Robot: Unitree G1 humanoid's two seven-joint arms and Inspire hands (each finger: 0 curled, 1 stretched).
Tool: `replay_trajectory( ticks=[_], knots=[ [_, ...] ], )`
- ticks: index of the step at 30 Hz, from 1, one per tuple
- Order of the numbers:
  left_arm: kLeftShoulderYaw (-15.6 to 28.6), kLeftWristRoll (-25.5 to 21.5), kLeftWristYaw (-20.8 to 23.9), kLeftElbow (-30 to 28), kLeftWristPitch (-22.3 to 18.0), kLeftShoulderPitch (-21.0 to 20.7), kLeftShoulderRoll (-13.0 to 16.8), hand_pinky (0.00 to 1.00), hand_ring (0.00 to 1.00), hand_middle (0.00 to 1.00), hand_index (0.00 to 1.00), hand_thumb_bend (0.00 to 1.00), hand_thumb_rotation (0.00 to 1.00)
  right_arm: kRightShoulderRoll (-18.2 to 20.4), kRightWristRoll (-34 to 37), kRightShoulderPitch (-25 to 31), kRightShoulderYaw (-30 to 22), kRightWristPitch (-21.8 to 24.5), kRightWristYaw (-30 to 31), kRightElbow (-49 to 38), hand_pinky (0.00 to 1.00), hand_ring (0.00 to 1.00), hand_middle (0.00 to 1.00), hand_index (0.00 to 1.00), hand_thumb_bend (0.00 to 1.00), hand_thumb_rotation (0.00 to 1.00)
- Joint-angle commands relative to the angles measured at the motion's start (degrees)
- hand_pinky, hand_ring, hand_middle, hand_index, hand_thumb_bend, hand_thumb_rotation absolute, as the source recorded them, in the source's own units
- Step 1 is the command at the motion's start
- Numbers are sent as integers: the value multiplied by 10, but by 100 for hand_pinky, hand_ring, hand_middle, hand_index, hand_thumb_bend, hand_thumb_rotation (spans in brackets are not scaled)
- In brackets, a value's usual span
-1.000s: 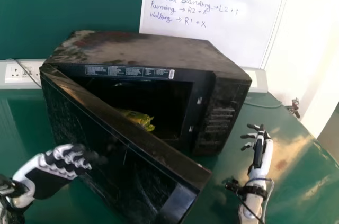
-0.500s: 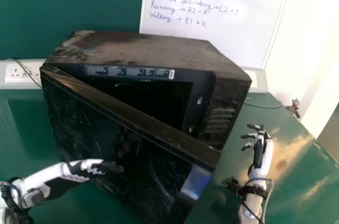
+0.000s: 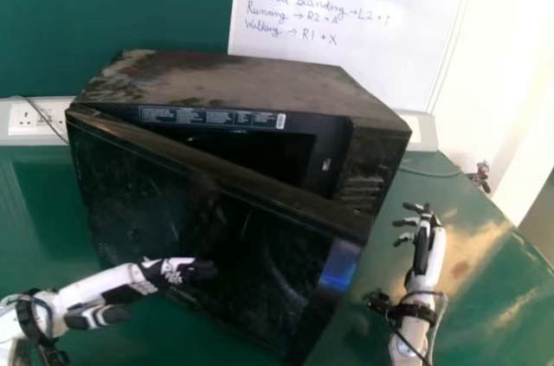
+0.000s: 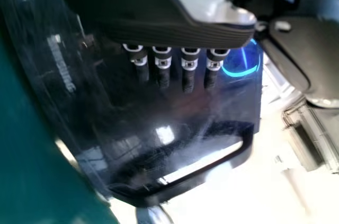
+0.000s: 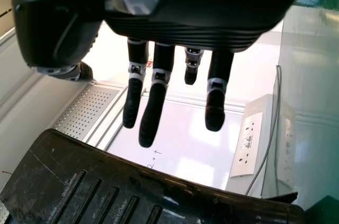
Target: Put biscuit inside oven
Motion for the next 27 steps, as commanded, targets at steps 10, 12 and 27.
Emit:
replay_trajectory(
  ticks=[10,12,27],
  knots=[
    [-35,138,162,-2,-47,-18,6,40,59,71,49,49,3,32,3,38,3,-6,9,22,18,25,34,54,56,100],
    [-40,150,185,1,-45,-20,5,38,58,73,49,49,3,33,6,38,2,-6,13,21,18,25,34,54,56,100],
    [-59,222,331,-3,-43,-21,-2,44,76,91,86,28,0,28,-10,38,9,-3,-5,21,17,24,34,54,55,100]
  ],
)
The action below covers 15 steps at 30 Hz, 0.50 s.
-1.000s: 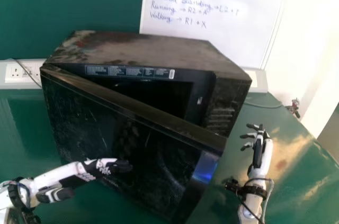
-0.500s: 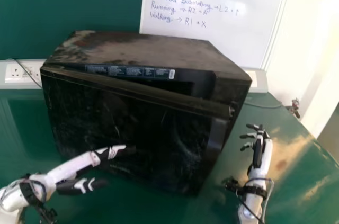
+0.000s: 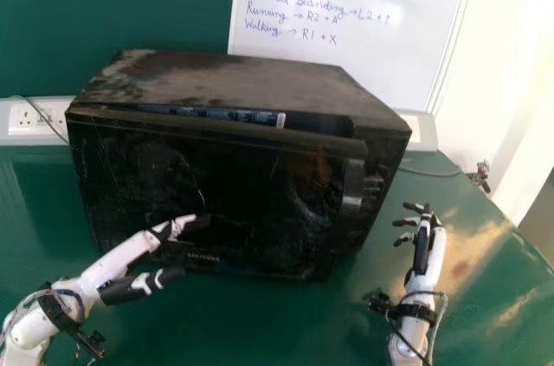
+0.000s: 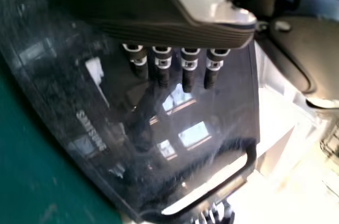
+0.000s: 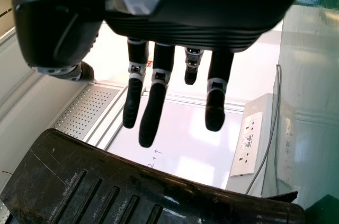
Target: Put biscuit inside oven
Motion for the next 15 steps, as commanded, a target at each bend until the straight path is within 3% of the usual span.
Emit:
replay_trajectory(
  ticks=[1,6,12,15],
  knots=[
    [-10,9,22,-8,10,-10,-4,46,79,92,86,27,0,28,-8,38,8,-3,-2,22,17,24,34,54,55,100],
    [-20,9,42,-5,28,-21,-4,53,89,99,92,30,0,28,-7,38,6,-4,-1,22,17,24,34,54,55,100],
    [-28,14,65,-32,82,-24,-4,61,95,100,97,41,0,31,-3,39,4,-3,3,20,18,24,34,55,59,100],
    [-31,16,71,-33,91,-29,-1,61,96,100,98,46,0,29,-10,40,7,-2,-4,19,18,24,34,55,58,100]
  ],
)
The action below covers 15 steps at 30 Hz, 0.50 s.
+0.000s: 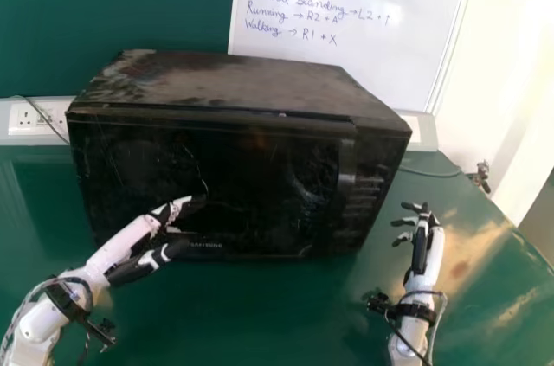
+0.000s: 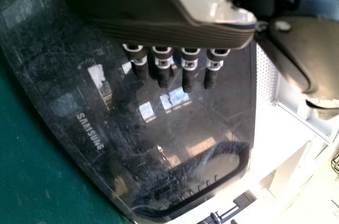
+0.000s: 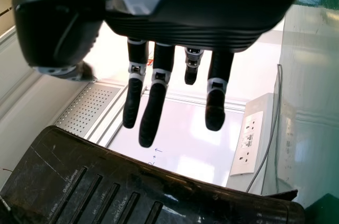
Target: Put biscuit inside oven
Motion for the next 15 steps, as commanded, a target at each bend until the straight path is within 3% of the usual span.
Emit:
replay_trajectory(
  ticks=[1,15],
  knots=[
    [-8,6,7,-8,8,-12,2,61,97,100,99,47,0,28,-8,40,7,-3,-6,20,18,24,34,55,57,100],
    [-31,21,33,26,57,-70,-6,67,100,100,100,56,0,29,-5,40,6,-7,-2,22,18,25,34,54,56,100]
  ],
)
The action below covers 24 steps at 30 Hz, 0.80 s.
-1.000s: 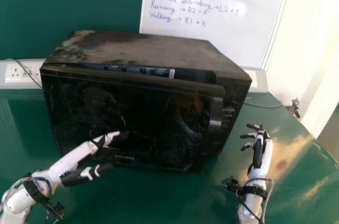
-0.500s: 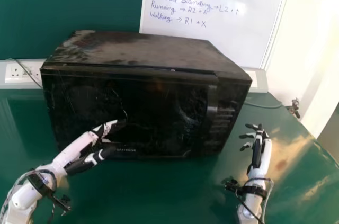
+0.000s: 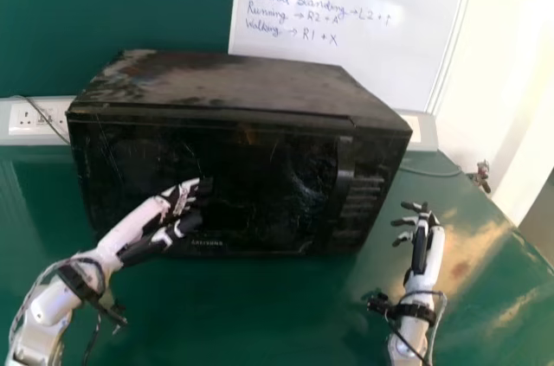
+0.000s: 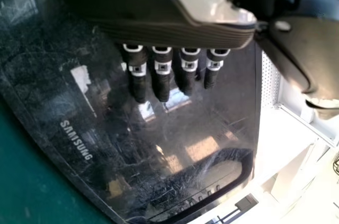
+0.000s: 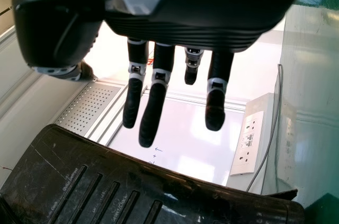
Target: Put biscuit inside oven
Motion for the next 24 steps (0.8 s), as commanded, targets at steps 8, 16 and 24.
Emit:
replay_trajectory(
  ticks=[8,16,24],
  knots=[
    [-11,11,16,21,13,-20,-2,70,100,100,100,59,0,32,0,40,4,-3,3,19,18,24,34,54,59,100],
    [0,-20,-16,-2,0,4,21,68,93,100,98,60,0,35,5,41,2,-4,8,17,18,24,34,54,55,100],
    [35,-101,-68,19,-54,53,37,60,79,91,86,62,0,36,10,39,-1,2,15,16,18,24,34,54,57,100]
  ],
)
